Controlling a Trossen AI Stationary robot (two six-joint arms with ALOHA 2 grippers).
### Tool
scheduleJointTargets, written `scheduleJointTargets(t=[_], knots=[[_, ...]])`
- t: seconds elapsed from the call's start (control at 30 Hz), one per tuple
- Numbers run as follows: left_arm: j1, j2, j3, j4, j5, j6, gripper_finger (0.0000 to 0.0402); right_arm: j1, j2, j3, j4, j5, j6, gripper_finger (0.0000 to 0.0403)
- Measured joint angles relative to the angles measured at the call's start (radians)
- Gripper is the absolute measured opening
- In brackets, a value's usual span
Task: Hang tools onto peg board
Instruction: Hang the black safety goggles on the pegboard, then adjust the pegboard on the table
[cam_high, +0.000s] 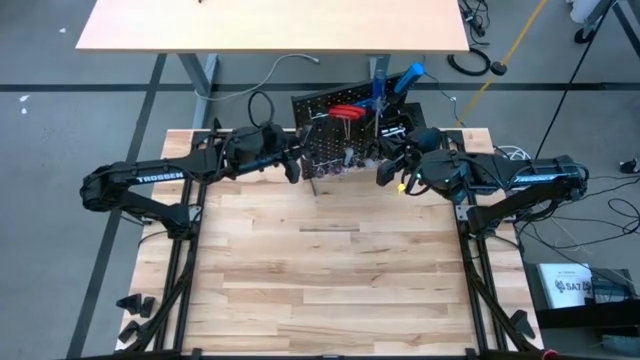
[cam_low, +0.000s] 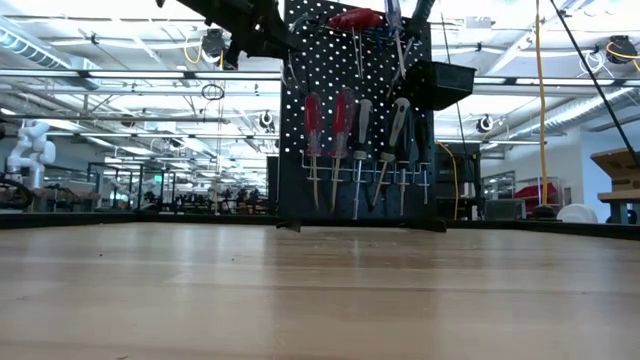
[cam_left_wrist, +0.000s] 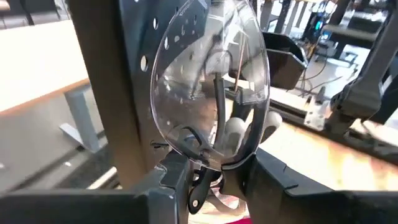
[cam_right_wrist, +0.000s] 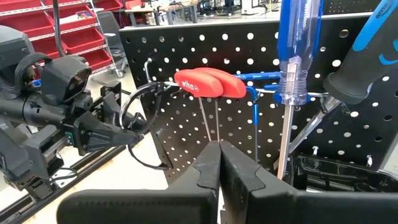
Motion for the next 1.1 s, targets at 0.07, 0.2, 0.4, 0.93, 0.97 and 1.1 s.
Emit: scheduleJointTargets(t=[0.07, 0.2, 0.4, 0.93, 0.97, 1.1], knots=[[0.000, 0.000, 0.000, -0.001, -0.006, 0.041, 0.0128, 0.000, 0.000, 0.000, 0.000, -0.001, 0.000, 0.0000], [0.000, 0.000, -0.001, -0.017, -0.010, 0.062, 0.0171, 0.000, 0.000, 0.000, 0.000, -0.002, 0.000, 0.0000], [0.000, 0.002, -0.004, -0.076, -0.014, 0.033, 0.0240, 0.000, 0.000, 0.000, 0.001, -0.002, 0.000, 0.0000], [-0.048, 0.002, -0.004, -0.427, 0.070, -0.017, 0.0276, 0.000, 0.000, 0.000, -0.006, -0.002, 0.001, 0.0000], [-0.058, 0.002, -0.004, -0.447, 0.070, -0.017, 0.0276, 0.000, 0.000, 0.000, -0.012, -0.003, 0.004, 0.0000], [-0.099, -0.014, -0.004, -0.500, 0.065, -0.043, 0.0277, 0.001, -0.003, 0.000, -0.066, -0.029, 0.021, 0.0000]])
